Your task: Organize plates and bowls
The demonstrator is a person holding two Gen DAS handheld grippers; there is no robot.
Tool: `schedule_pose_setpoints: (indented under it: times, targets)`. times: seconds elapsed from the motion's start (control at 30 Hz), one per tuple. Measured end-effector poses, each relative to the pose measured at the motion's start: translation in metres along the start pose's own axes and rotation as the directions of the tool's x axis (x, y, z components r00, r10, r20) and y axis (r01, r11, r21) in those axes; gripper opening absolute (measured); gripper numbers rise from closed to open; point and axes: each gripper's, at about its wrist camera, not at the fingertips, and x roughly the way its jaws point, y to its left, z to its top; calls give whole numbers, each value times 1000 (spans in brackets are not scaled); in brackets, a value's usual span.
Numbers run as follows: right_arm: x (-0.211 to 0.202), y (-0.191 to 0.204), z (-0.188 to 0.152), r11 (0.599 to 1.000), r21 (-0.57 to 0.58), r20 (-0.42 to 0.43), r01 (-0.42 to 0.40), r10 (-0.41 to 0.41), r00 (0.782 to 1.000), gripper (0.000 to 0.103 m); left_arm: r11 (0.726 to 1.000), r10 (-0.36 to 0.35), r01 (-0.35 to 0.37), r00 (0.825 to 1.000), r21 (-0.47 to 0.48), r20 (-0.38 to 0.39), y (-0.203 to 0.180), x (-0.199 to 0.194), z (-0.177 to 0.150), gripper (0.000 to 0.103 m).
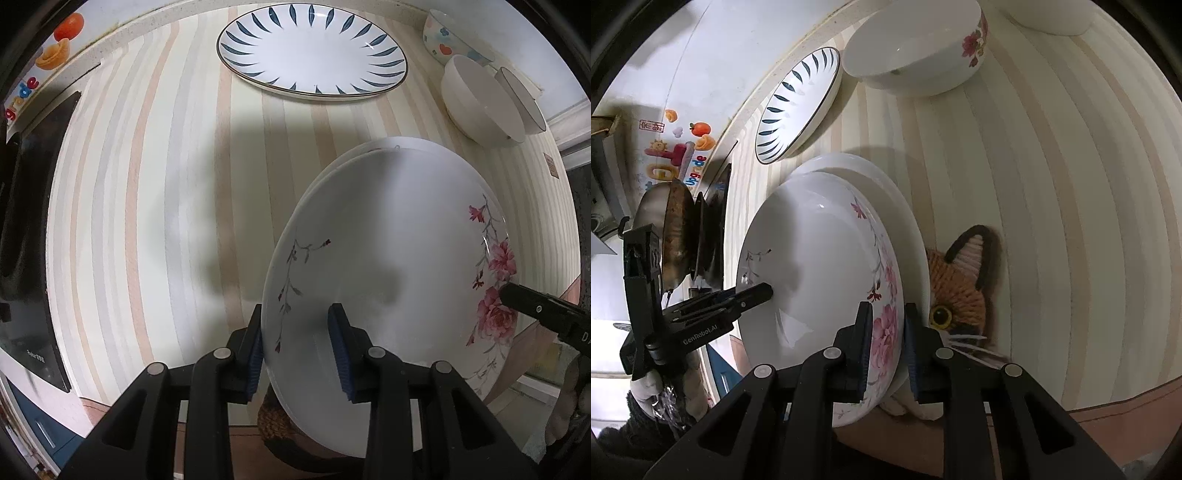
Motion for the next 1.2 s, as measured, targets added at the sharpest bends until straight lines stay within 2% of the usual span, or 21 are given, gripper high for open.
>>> schedule_pose_setpoints:
  times: [0.2, 0.53, 0.73, 1.0, 1.2]
  targets:
    - [-10, 7, 6, 1000, -2, 22, 31, -31, 999, 25, 1000, 0, 0, 1000, 13, 9, 0, 4, -1, 31]
    - [-20, 11, 3, 995, -19, 25, 101, -101, 995, 25, 1000, 5, -5, 1000, 10, 10, 3, 8, -7, 31]
    - [-33, 16, 8, 993, -31, 39, 110, -109, 993, 25, 1000, 4, -4, 1000, 9, 15, 7, -8, -7, 31]
    - [-59, 41, 15, 989, -76, 65, 130, -125, 990, 25, 1000, 4, -4, 993, 2, 117, 13, -56, -2, 31]
    - [-77, 74, 47, 987, -130, 91, 93, -82, 993, 26, 1000, -1, 6, 975, -23, 221, 35, -84, 38, 31]
